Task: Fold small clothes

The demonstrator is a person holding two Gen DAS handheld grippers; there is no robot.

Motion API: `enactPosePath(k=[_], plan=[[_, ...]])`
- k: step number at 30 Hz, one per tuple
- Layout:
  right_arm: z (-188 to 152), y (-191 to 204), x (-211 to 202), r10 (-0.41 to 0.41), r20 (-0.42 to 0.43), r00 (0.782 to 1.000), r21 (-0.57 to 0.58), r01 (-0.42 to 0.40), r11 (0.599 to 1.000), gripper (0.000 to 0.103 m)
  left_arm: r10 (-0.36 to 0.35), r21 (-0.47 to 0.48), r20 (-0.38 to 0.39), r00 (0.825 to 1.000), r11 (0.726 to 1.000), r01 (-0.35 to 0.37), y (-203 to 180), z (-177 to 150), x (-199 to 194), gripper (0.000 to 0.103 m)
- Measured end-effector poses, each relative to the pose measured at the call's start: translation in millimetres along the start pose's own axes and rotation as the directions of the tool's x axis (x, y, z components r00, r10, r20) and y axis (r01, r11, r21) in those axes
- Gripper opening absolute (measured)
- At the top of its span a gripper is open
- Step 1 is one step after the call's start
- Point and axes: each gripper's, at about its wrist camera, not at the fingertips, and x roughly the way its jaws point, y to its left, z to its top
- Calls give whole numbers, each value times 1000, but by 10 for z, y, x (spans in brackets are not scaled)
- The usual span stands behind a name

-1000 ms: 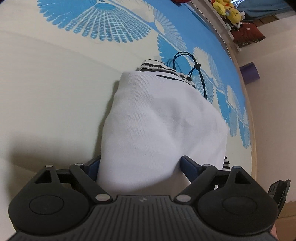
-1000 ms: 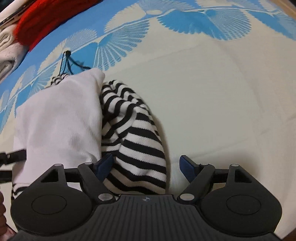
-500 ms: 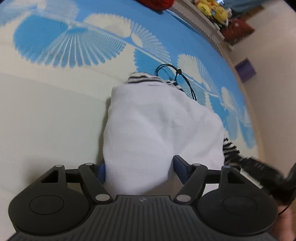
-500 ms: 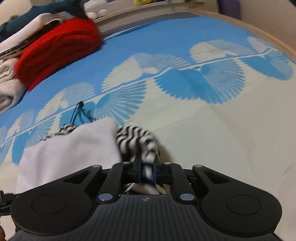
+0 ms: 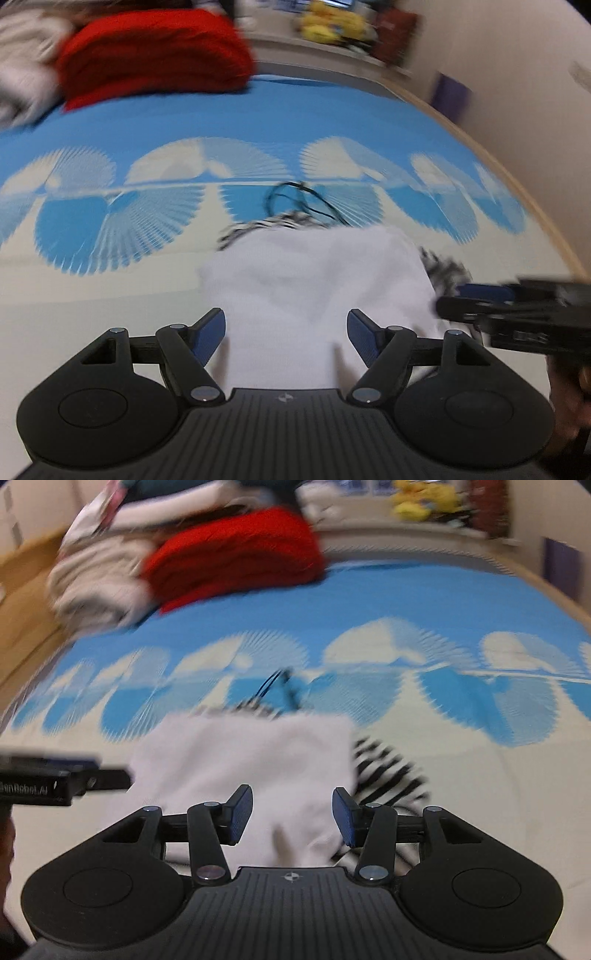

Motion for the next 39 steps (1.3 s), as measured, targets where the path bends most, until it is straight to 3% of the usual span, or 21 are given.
enactPosePath(k=[2,5,7,13,24,31,35,39], plan=[[-54,55,91,11,-68,998,-26,-12,1000,50,11,103,-35,999,995,-8,-145,-76,50,77],[-188,106,262,-51,-178,983,-92,35,995,50,35,216,-170,985,976,3,-274,-288,304,78],[-248,110,314,-88,-209,974,-125,63,990,53,72,275,-151,986,961,-28,-336,-351,325,81],[-180,42,145,-75,-165,983,-68,64,996,53,21,208,-73,997,978,-5,-280,-214,74,80],[-307,41,259,-135,-240,961,-104,113,988,56,52,285,-193,980,959,5,-311,-352,212,80],[-318,72,250,-148,-236,960,-119,122,985,56,20,199,-146,989,980,10,-198,-244,75,80],[-329,93,254,-161,-233,959,-135,132,982,57,83,248,-230,970,969,-25,-219,-369,258,81],[-347,120,244,-177,-231,957,-157,143,977,57,67,250,-182,981,968,-20,-247,-306,131,81]])
